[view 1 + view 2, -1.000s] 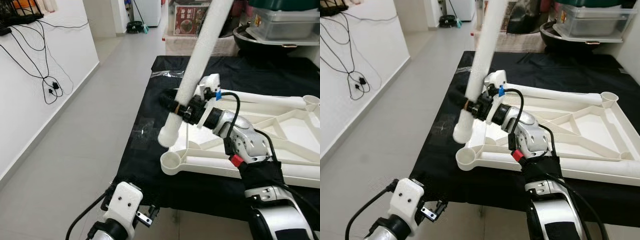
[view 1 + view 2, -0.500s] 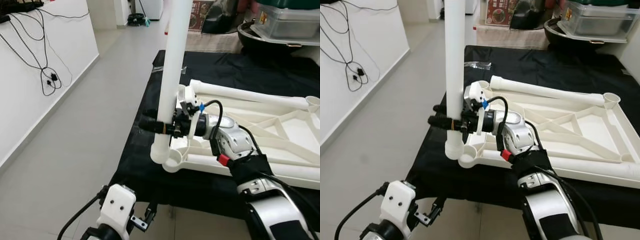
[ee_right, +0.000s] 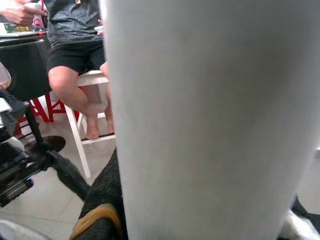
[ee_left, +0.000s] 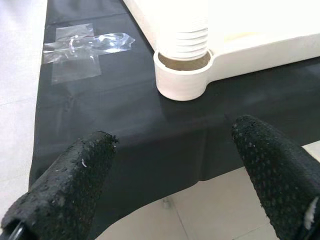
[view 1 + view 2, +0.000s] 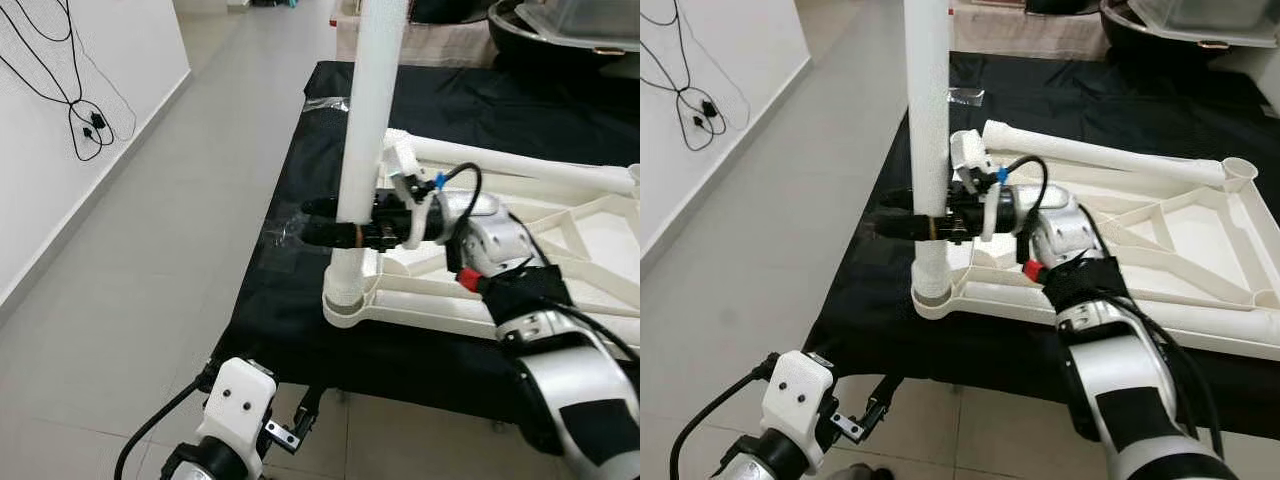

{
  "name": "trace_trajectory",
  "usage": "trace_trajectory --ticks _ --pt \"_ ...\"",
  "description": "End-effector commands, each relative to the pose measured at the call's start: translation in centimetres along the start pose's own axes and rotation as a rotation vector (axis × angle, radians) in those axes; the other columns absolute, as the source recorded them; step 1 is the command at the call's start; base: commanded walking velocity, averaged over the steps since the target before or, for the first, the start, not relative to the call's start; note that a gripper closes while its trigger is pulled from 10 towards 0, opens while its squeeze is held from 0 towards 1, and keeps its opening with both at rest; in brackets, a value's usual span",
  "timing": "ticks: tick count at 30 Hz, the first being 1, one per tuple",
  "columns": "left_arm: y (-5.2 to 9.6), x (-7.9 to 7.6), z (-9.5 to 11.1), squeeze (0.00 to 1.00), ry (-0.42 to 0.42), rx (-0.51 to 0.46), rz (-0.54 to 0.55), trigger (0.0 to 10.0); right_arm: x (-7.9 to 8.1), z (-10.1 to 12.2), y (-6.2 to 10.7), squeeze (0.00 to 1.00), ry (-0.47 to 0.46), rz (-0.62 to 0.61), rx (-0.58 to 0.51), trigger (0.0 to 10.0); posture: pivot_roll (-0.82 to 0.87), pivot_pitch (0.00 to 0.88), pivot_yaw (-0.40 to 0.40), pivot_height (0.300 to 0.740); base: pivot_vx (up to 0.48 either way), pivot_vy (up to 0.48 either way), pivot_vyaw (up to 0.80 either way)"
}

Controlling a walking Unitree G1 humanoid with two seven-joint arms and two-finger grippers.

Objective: Building children table

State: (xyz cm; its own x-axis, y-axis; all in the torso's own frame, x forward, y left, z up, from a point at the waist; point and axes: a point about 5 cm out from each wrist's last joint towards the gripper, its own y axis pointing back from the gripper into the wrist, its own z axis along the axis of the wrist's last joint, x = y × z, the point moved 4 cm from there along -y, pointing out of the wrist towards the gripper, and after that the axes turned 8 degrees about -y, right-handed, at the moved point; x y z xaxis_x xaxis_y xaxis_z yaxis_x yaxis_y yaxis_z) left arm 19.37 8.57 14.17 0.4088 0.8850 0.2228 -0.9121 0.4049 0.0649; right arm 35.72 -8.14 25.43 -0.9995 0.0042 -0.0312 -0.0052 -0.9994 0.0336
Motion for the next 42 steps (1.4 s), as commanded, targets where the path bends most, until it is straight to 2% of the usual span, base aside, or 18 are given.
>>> trace_trajectory --ticks 1,7,13,16,19,25,32,42 --pt "0.2 0.0 -0.4 0.0 0.0 0.024 -0.007 10.0 0.4 0.1 0.0 0.0 0.006 0.038 0.001 10.0 0.16 0.2 -0.016 0.74 0.0 0.0 0.0" --pt "0.0 0.2 -0.6 0.0 -0.002 0.03 -0.004 10.0 1.4 -0.5 -0.5 0.0 -0.005 0.115 -0.008 10.0 0.17 0.19 -0.011 0.74 0.0 0.0 0.0" --pt "-0.1 0.4 -0.6 0.0 -0.011 0.027 -0.004 10.0 1.8 -1.0 -1.1 0.0 -0.003 0.143 -0.004 10.0 0.17 0.182 -0.005 0.74 0.0 0.0 0.0" --pt "-0.3 0.3 -0.5 0.0 -0.023 0.022 -0.009 10.0 1.4 -1.2 -1.4 0.0 0.007 0.115 0.002 10.0 0.17 0.175 -0.005 0.74 0.0 0.0 0.0" --pt "-0.5 0.3 -0.5 0.0 -0.026 0.019 -0.011 10.0 0.4 -2.2 -1.4 0.0 0.01 0.034 0.043 10.0 0.17 0.168 -0.01 0.74 0.0 0.0 0.0" --pt "-0.5 0.4 -0.5 0.0 -0.032 0.017 -0.007 10.0 0.1 -2.1 -1.2 0.0 0.006 0.012 0.044 10.0 0.17 0.163 -0.013 0.74 0.0 0.0 0.0" --pt "-0.5 0.3 -0.6 0.0 -0.035 0.019 -0.01 10.0 0.4 -1.7 -0.5 0.0 0.005 0.043 0.06 10.0 0.16 0.154 -0.014 0.74 0.0 0.0 0.0" --pt "-0.6 0.0 -0.7 0.0 -0.031 0.021 -0.017 10.0 1.1 -2.3 -0.8 0.0 0.002 0.096 0.082 10.0 0.16 0.145 -0.016 0.74 0.0 0.0 0.0"
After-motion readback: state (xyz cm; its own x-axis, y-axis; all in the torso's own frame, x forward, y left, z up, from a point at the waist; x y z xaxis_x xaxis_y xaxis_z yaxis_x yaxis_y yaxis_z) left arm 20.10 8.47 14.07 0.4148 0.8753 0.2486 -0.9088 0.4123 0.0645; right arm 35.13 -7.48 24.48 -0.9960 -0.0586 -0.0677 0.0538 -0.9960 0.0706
